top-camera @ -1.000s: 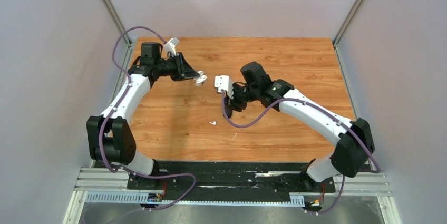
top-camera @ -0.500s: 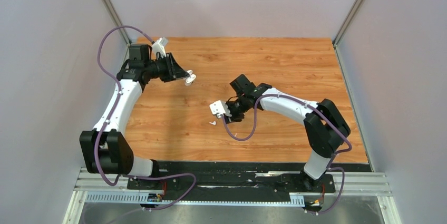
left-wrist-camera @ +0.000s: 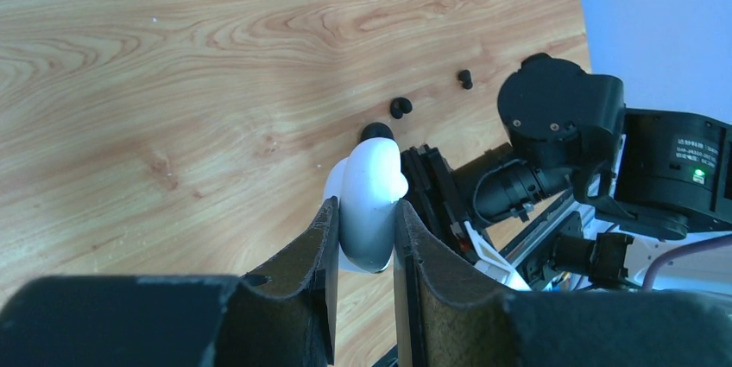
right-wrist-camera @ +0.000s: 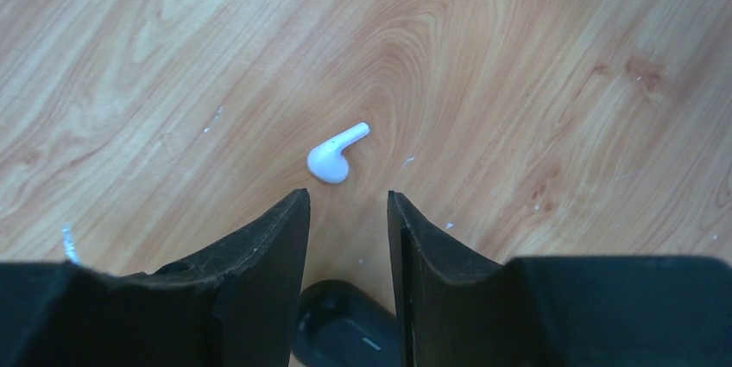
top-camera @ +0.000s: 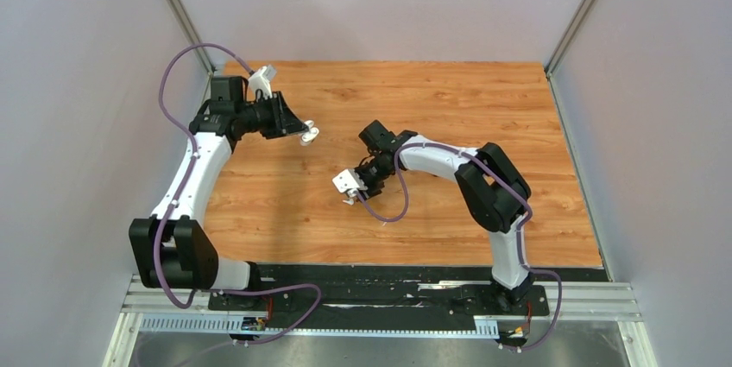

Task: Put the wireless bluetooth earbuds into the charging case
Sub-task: Pick up the earbud from the center of the board.

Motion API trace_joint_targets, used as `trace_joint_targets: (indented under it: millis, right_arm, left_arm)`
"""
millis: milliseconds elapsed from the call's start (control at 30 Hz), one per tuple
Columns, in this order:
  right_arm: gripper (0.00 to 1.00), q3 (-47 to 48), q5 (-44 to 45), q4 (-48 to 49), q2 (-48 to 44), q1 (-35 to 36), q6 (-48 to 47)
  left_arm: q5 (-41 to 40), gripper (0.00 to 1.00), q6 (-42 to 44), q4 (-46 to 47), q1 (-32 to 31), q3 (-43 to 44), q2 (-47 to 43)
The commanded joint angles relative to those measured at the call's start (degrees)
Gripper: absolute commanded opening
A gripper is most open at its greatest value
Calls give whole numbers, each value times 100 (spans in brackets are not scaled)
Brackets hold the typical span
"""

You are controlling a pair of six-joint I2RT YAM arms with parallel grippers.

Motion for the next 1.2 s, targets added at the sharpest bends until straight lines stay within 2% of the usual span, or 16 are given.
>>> trace_joint_targets:
  millis: [0,233,567,700,800,933,1033,1167]
  right_arm:
    - [40,505,-338,-373,264,53,-354]
    - [35,1156,-180,-1585,785,174,-887]
    - [28,1364,-68,-1899,1024,239,-694]
    - [24,1508,-59,-1890,1138,283,-216]
    - [16,1555,-69,-1868,1187,292,12]
    - [10,1517,-229,-1660,1149,290,516]
    - [3,1576,-465,-1557,1002,264,1116]
    - [0,1799,-938,-1668,528,96,2267]
  left_arm:
    - [126,0,129,76,29,-63,-364]
    - [155,0,55,173,29,-209,-469]
    - [183,0,-6,257,38,-328,-517]
    - [210,0,-60,299,38,-356,-507]
    - [203,0,-80,323,38,-355,-481]
    - [243,0,-140,379,38,-366,-451]
    - [255,0,-129,419,38,-379,-429]
    - [364,0,163,475,31,-469,-387]
